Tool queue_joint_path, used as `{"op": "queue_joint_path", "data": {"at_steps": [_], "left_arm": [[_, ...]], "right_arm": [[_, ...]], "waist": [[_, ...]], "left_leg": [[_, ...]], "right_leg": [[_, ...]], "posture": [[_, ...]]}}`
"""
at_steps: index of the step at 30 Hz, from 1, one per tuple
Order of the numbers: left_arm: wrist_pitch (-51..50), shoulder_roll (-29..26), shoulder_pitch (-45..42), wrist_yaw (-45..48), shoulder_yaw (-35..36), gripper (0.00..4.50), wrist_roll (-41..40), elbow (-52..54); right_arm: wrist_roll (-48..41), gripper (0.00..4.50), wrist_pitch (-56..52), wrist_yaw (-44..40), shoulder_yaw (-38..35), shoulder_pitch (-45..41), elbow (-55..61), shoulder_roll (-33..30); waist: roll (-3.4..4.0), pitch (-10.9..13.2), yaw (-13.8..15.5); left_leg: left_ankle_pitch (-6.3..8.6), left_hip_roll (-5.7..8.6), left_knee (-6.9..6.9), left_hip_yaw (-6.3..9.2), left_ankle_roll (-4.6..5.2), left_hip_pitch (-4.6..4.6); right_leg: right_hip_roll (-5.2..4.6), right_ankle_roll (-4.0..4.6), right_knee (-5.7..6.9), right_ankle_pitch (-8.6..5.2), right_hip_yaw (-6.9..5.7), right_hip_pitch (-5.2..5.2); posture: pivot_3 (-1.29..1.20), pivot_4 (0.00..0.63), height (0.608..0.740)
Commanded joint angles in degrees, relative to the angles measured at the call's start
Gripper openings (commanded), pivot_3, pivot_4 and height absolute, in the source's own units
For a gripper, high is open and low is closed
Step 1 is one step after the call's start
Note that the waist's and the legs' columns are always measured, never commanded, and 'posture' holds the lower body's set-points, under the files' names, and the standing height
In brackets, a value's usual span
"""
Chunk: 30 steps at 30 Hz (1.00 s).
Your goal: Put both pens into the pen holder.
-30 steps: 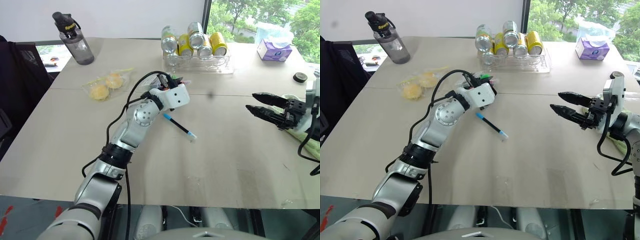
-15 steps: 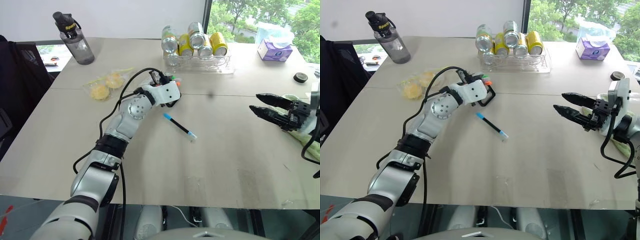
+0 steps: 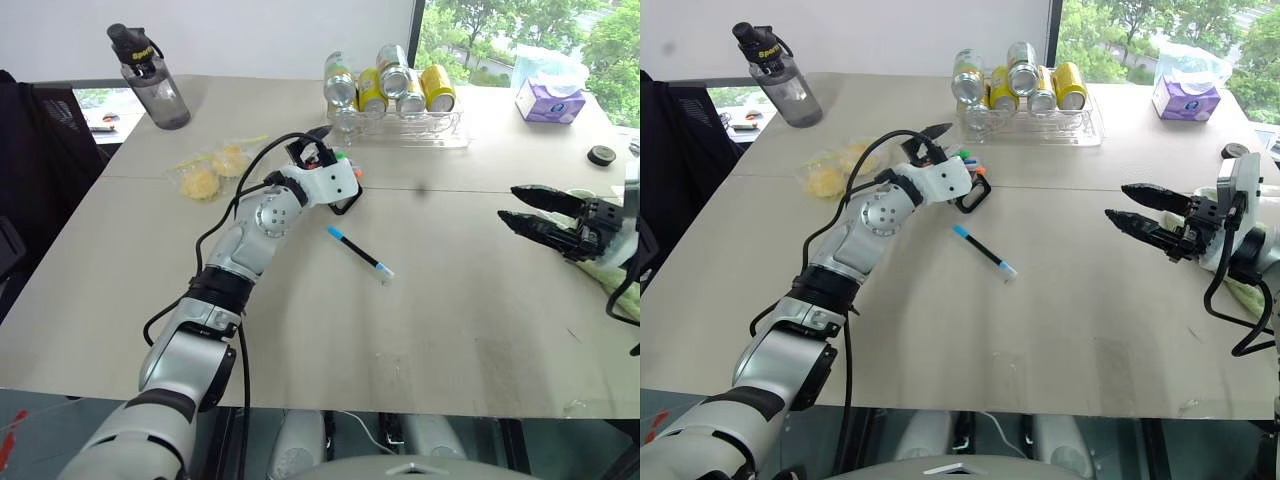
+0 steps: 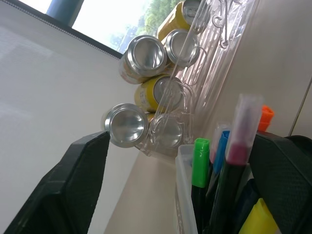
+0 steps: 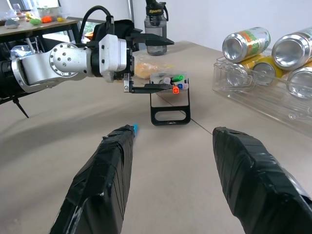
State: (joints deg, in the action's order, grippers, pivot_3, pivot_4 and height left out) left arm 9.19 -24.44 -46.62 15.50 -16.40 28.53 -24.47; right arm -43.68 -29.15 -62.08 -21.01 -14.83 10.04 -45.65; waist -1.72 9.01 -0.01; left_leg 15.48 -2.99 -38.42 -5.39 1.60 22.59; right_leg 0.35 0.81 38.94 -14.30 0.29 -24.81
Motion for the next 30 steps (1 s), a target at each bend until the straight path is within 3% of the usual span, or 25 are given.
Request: {"op": "queue_joint_path", "data": {"at_steps": [1, 9, 14, 17, 22, 27, 30], "left_arm": [[0.6, -0.2, -0.4, -1.4, 1.0, 4.39, 0.0, 1.5], [0.3, 0.2, -0.3, 0.1, 2.3, 4.39, -3.2, 2.3], [-0.5, 4.1, 2.3, 8.9, 7.3, 4.39, -18.5, 4.8], [-3.3, 3.8, 4.0, 13.6, 10.5, 4.39, -24.8, 6.3], [-7.5, -0.2, 6.7, 18.0, 14.1, 4.39, -29.5, 9.6], [-18.1, -4.4, 13.2, 27.7, 19.3, 4.39, -42.8, 21.3], [-27.9, -11.3, 20.6, 35.3, 21.1, 4.39, -50.2, 30.9]], "right_arm": [[-0.4, 2.76, 0.8, -0.3, -0.3, -1.2, 0.3, -0.2], [0.4, 2.76, 0.9, 0.4, 1.3, -1.6, 0.9, 0.6], [4.8, 2.76, 1.6, 3.0, 8.4, -2.0, 3.3, 3.2], [6.9, 2.76, 0.3, 5.3, 13.7, -3.4, 4.6, 5.7], [11.1, 2.76, 0.0, 8.8, 22.1, -5.2, 5.7, 10.9], [23.6, 2.76, 1.8, 13.5, 33.5, -9.4, 2.3, 14.5], [25.4, 2.76, 0.5, 15.1, 36.5, -10.3, 2.4, 17.5]], "waist": [[0.00, 0.0, 0.0], [0.00, 0.0, 0.0], [0.02, 0.0, -0.1], [0.02, 0.0, -0.7], [0.03, 0.0, -0.9], [0.04, 0.0, -0.6], [0.04, 0.0, -0.5]], "left_leg": [[0.00, 0.00, -0.01, 0.00, 0.00, 0.00], [0.00, 0.00, -0.02, 0.00, 0.00, 0.00], [-0.01, -0.03, -0.08, -0.02, -0.01, 0.00], [-0.01, -0.05, -0.13, -0.03, -0.01, 0.02], [-0.01, -0.07, -0.14, -0.01, -0.02, -0.02], [-0.01, -0.09, -0.23, -0.03, -0.02, 0.01], [-0.01, -0.10, -0.36, 0.03, -0.02, 0.15]], "right_leg": [[0.00, 0.00, 0.00, 0.00, 0.00, 0.00], [0.00, 0.00, 0.02, 0.00, 0.00, 0.00], [-0.01, 0.00, 0.04, 0.00, -0.01, 0.00], [0.00, 0.00, 0.06, 0.00, -0.01, -0.01], [0.04, 0.00, 0.13, 0.00, -0.02, -0.01], [0.01, 0.00, 0.16, 0.00, -0.04, -0.03], [-0.10, 0.00, 0.15, 0.00, -0.23, -0.01]], "posture": [[0.00, 0.150, 0.740], [0.00, 0.150, 0.740], [0.00, 0.150, 0.740], [0.00, 0.150, 0.740], [0.00, 0.150, 0.740], [0.00, 0.150, 0.740], [0.00, 0.150, 0.740]]}}
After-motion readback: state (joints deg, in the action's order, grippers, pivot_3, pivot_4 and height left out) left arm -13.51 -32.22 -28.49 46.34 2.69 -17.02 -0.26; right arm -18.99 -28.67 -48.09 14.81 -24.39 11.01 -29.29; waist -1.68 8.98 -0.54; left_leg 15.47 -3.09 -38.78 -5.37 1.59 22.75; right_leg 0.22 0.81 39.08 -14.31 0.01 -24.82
